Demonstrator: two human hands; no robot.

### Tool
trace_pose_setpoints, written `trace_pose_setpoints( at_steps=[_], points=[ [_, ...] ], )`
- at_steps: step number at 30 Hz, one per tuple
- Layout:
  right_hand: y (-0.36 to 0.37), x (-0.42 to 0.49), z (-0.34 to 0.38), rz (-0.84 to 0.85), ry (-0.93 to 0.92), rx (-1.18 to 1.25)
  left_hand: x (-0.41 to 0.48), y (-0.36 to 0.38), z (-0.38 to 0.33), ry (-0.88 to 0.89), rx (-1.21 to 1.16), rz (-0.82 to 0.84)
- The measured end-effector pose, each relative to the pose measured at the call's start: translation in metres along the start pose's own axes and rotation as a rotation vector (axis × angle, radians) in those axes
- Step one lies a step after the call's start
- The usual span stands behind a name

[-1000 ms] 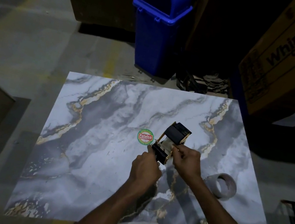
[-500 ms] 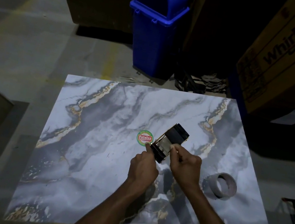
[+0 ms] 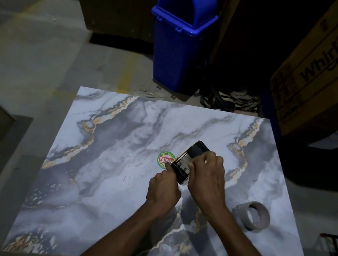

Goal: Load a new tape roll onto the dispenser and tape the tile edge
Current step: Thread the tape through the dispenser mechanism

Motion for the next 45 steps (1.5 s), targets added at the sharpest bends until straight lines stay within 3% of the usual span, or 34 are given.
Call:
trace_pose_setpoints(
  at_steps=[11,19,27,38,45],
  points=[
    [0.002,0.008,-0.014,0.024,0.121,0.313,0.002,-0.002,-0.001,-0.042,-0.035,-0.024],
    [-0.008,0.012,-0.004,0.073,0.049,0.34,0.007,-0.006,0.001,-0.038,-0.008,-0.032],
    [-0.025,0.002,0.015,-0.03,-0.017,0.377,0.009,-0.005,0.005,-0.071,-0.04,0.012],
    [-0.035,0.046,-0.019,0.045,0.086,0.382,0.005,-0.004,0.008,-0.017,-0.009,-0.023],
    [-0.039,0.038,0.005,0.082,0.05,0.401,0.012,-0.003,0.009,-0.064,-0.04,-0.015]
  ],
)
Point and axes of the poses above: each hand's wrist, its own x-axis towards the middle knuckle, its own y-axis out of the palm, z = x × y, the point moved 3 cm from there along x, towards the middle knuckle, and after that the axes turned 10 degrees about -z, right-handed, at the moved point
